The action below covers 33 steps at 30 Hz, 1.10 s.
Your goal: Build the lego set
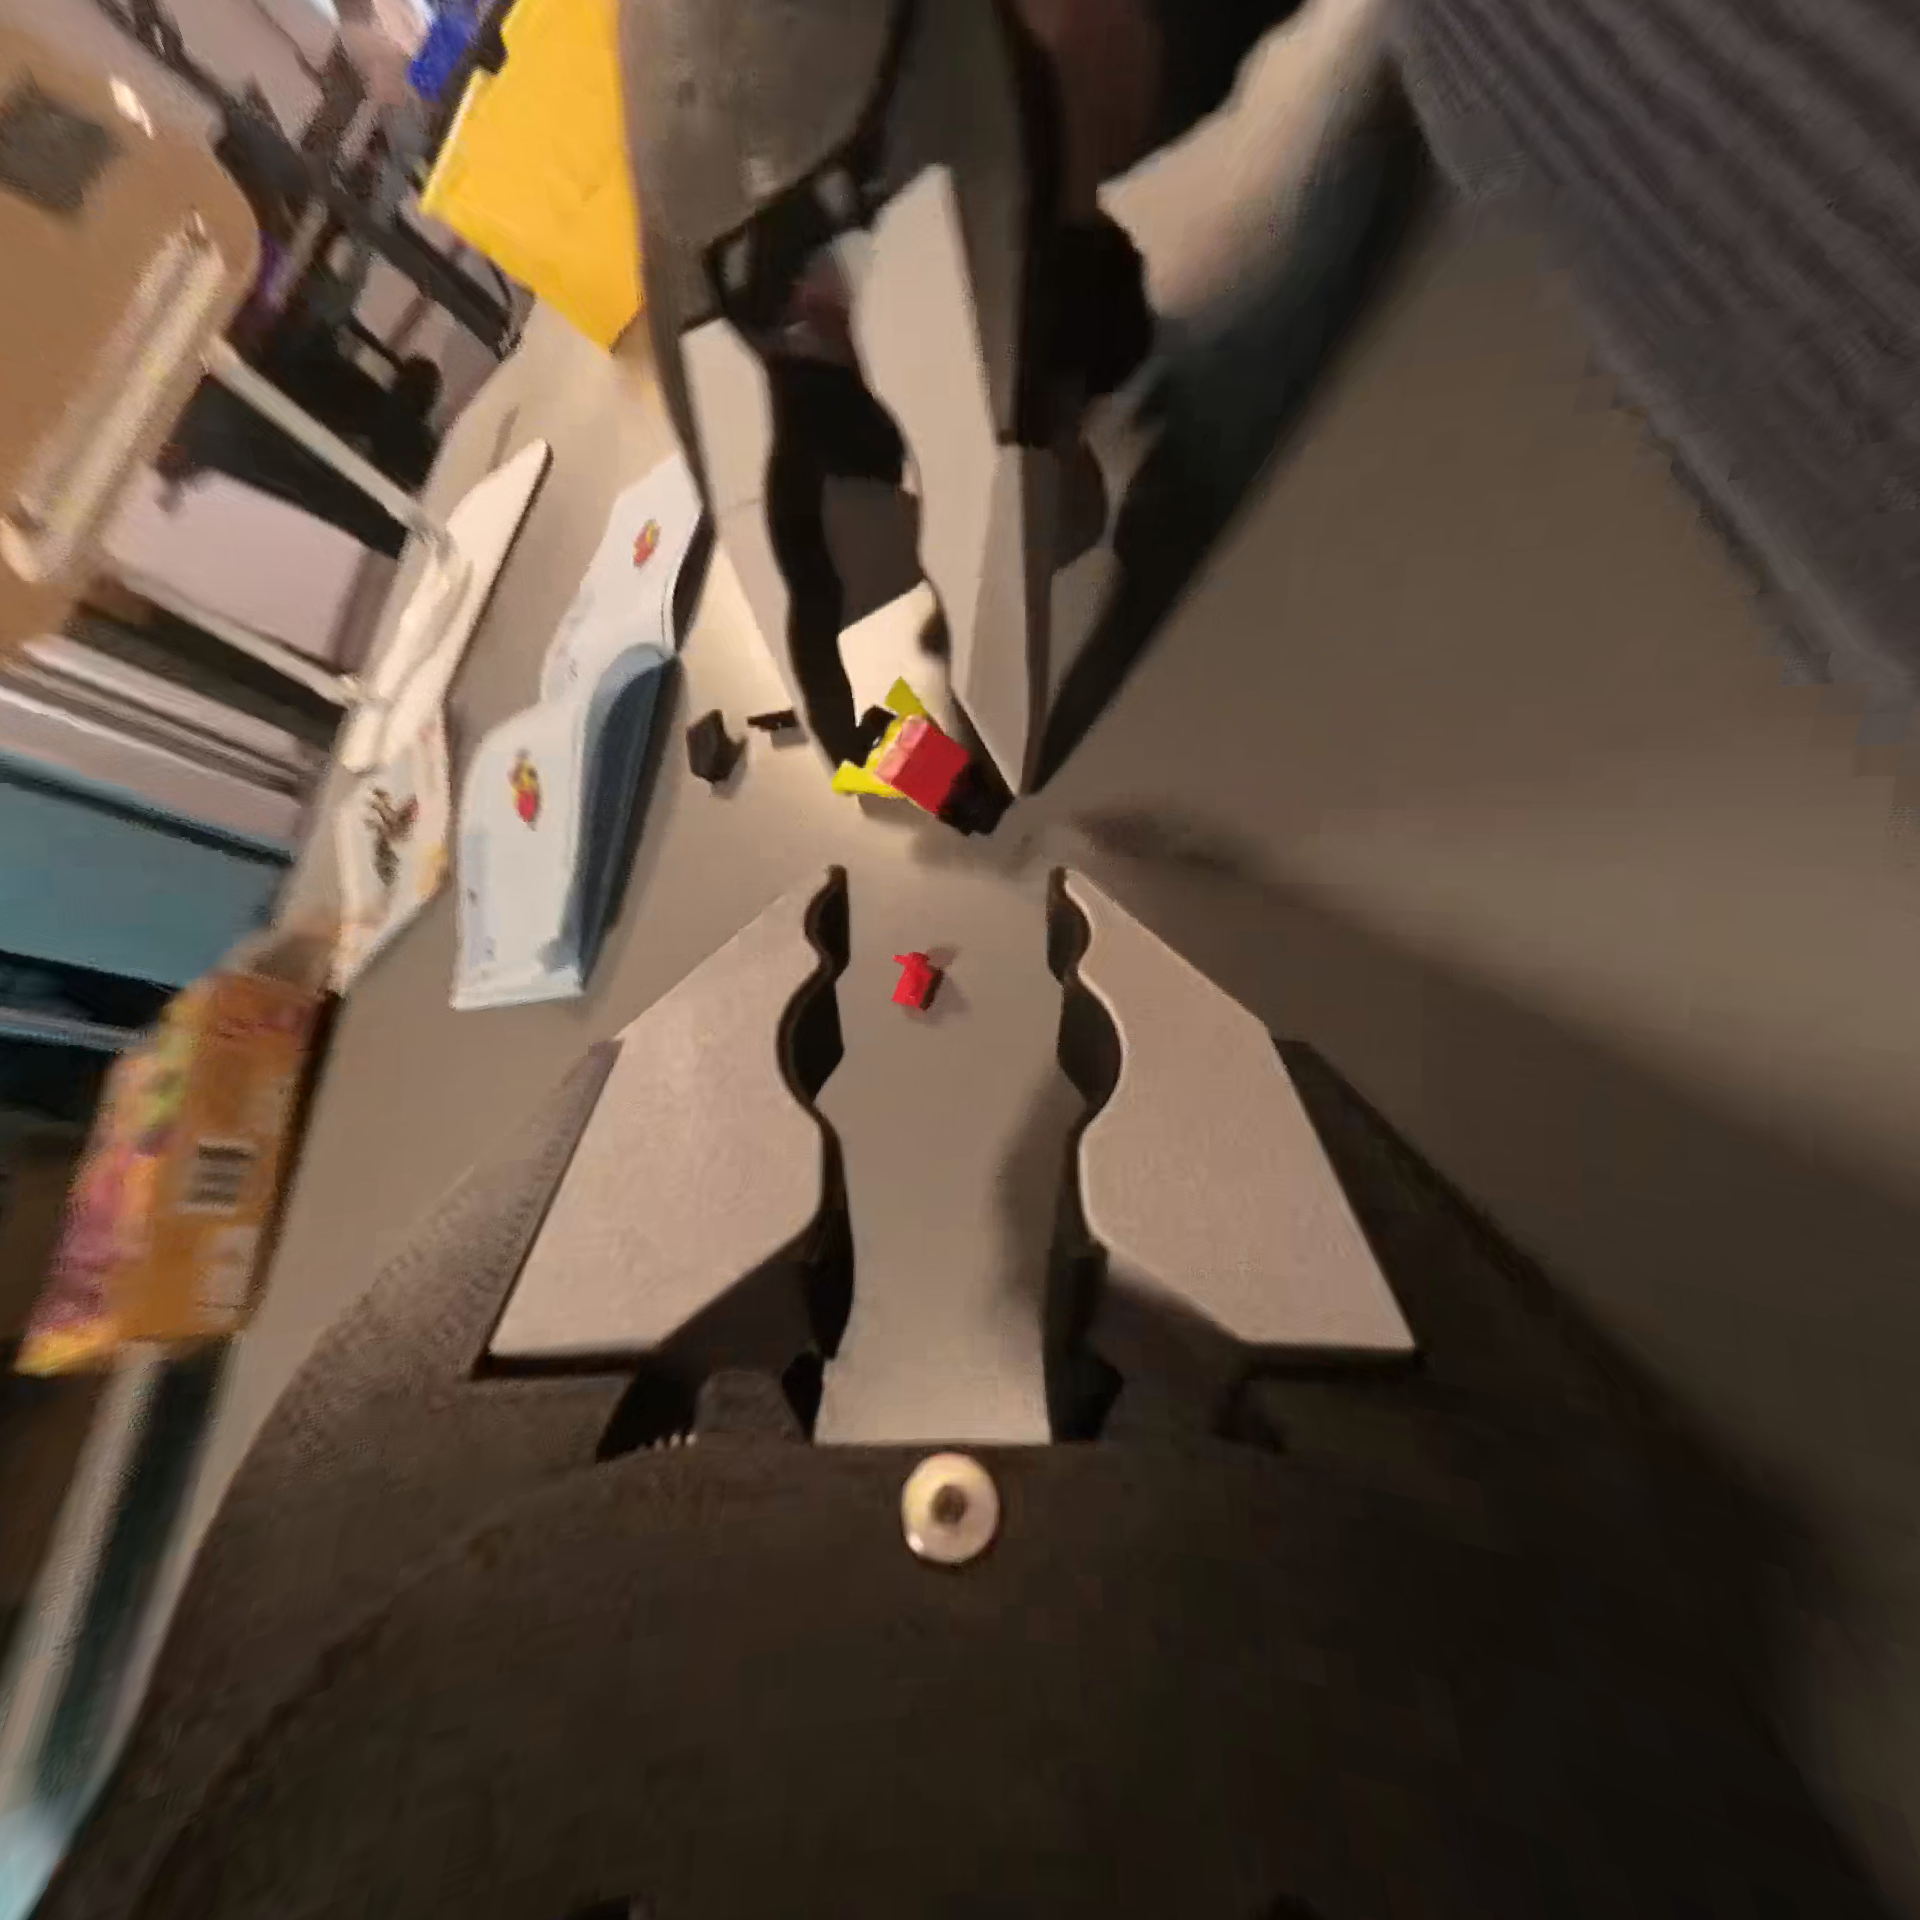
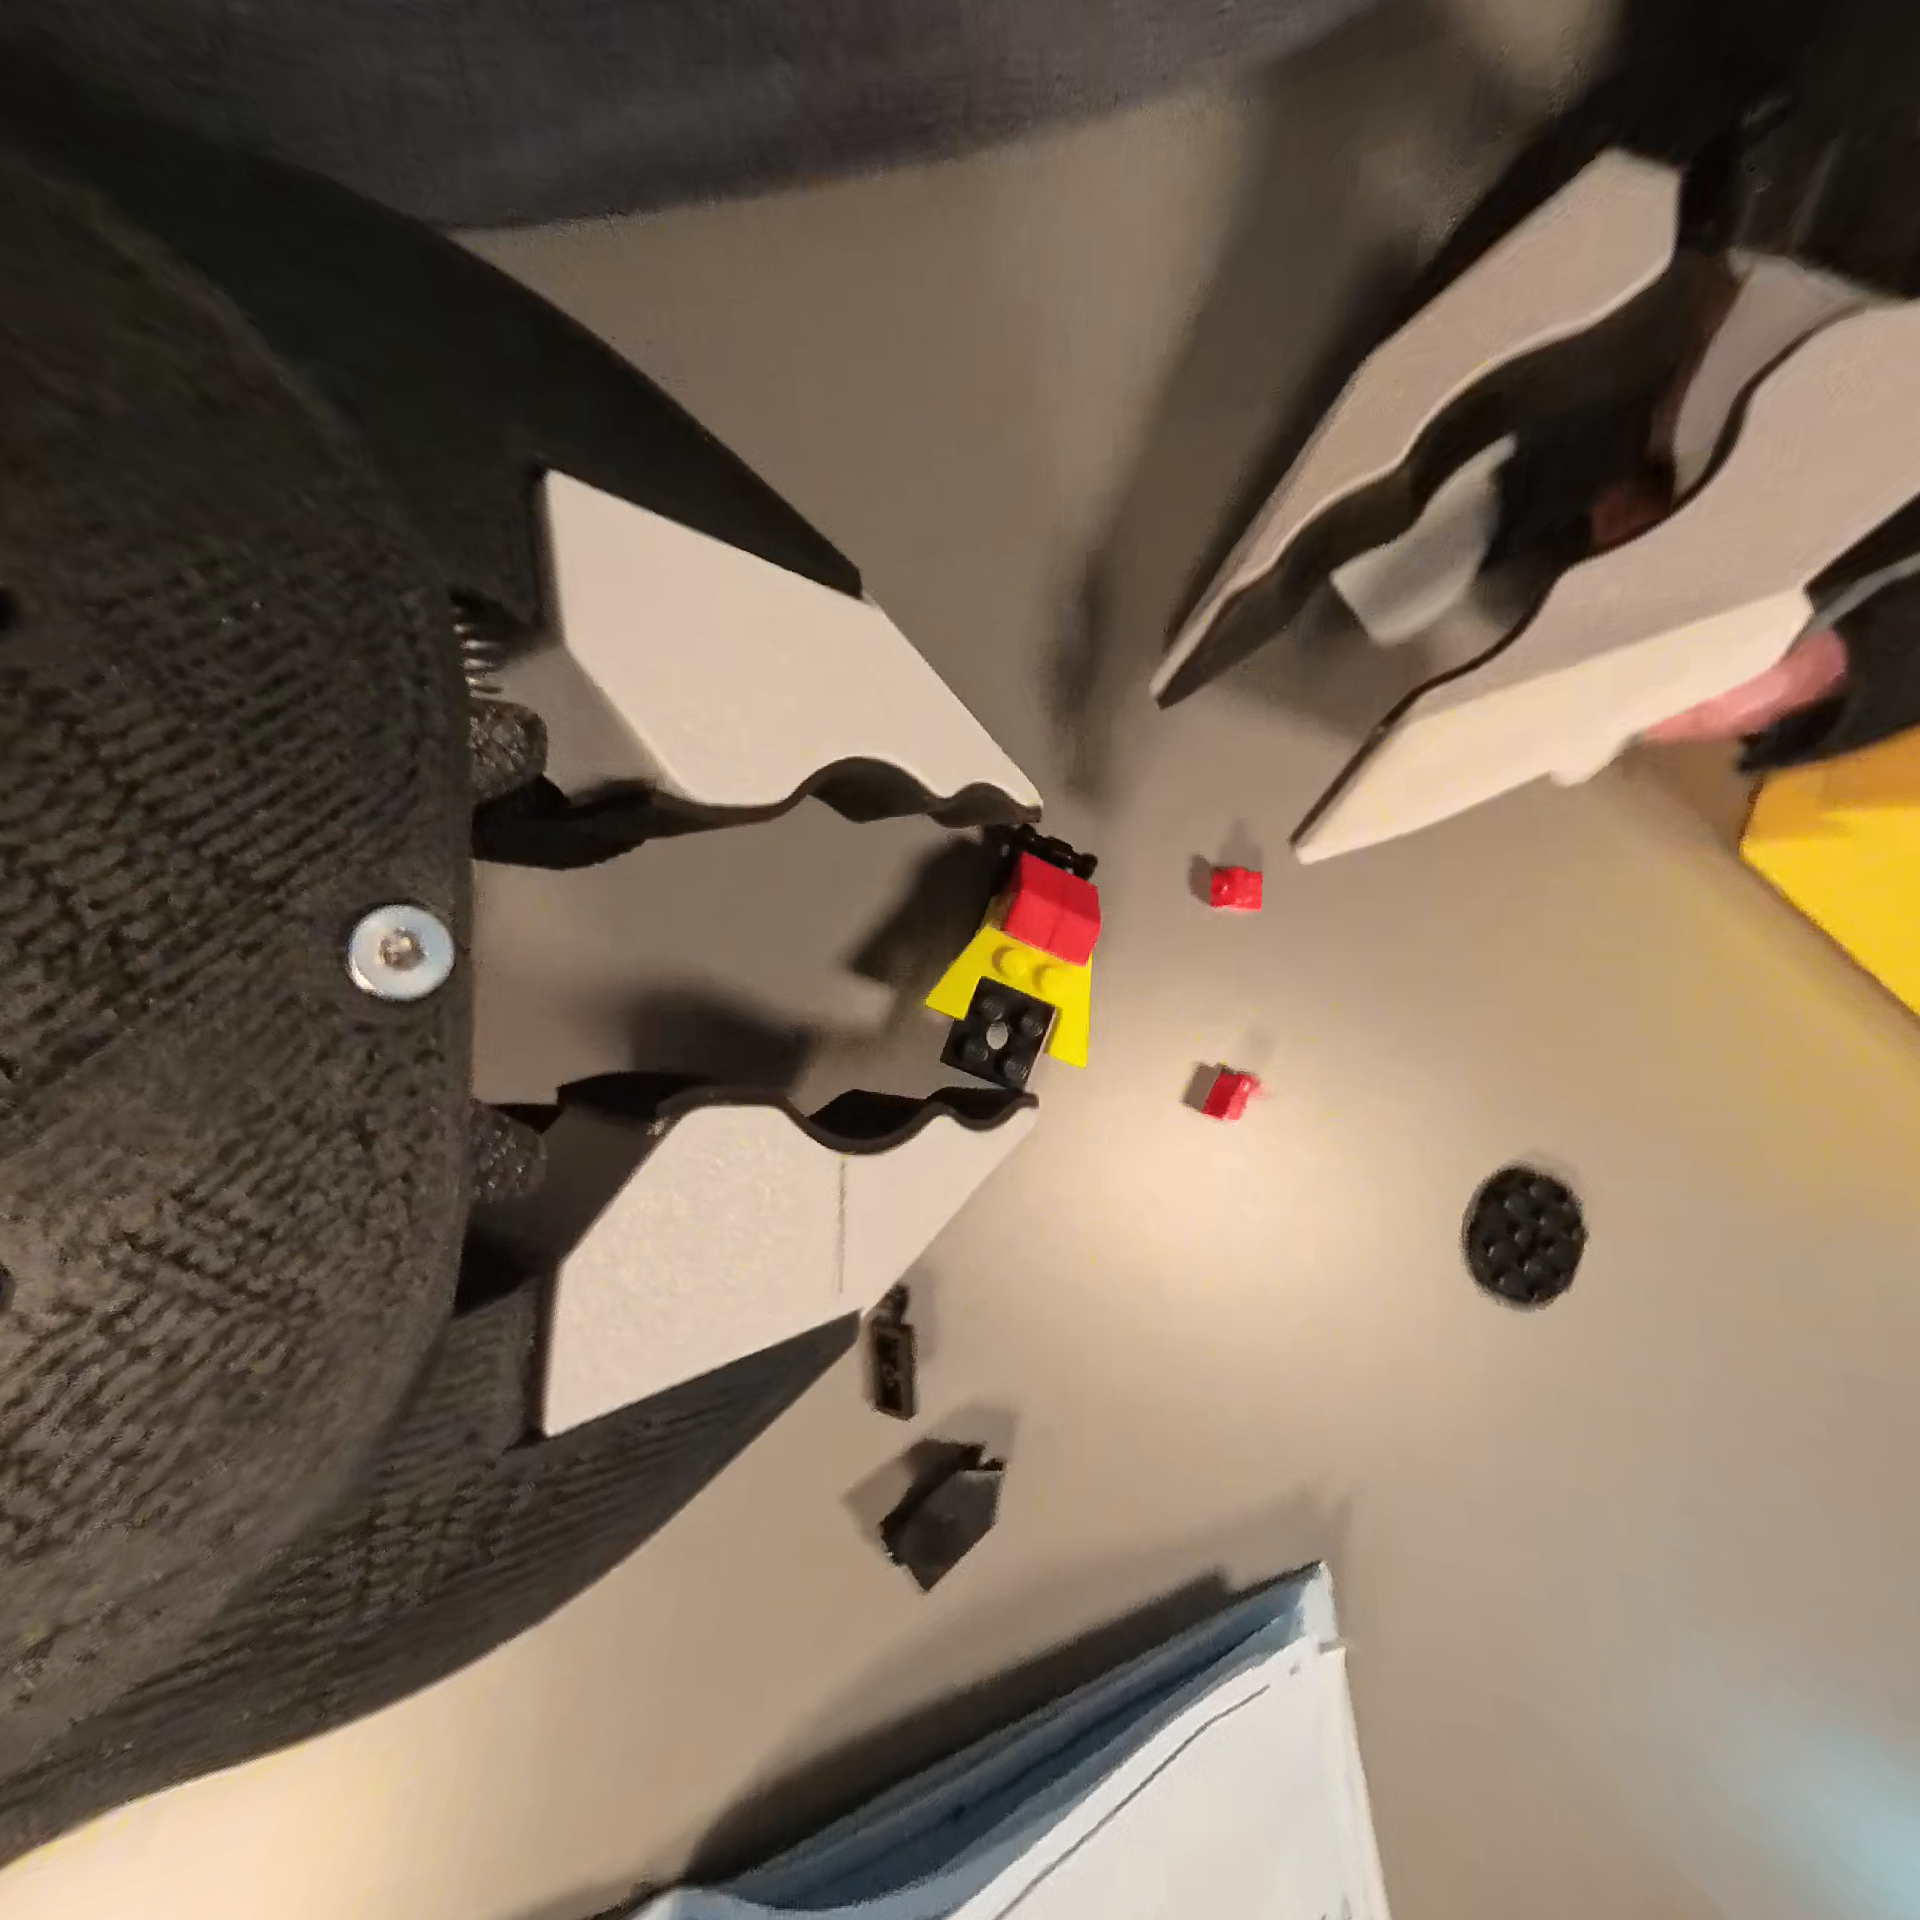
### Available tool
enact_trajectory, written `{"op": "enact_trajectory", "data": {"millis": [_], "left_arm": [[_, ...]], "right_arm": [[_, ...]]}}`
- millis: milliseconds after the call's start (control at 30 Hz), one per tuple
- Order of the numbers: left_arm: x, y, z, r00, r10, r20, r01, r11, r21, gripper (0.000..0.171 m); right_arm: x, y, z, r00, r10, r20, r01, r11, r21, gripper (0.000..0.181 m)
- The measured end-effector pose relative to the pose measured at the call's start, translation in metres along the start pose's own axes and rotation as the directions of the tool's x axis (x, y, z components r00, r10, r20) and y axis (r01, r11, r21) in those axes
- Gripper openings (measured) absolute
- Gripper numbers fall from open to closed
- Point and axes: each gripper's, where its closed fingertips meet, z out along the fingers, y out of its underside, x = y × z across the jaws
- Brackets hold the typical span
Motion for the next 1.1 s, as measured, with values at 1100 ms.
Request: {"op": "enact_trajectory", "data": {"millis": [1100], "left_arm": [[-0.019,0.009,-0.035,0.891,0.389,0.231,-0.364,0.920,-0.146,0.022]], "right_arm": [[-0.016,-0.026,0.022,0.933,-0.219,0.285,0.223,0.975,0.020,0.040]]}}
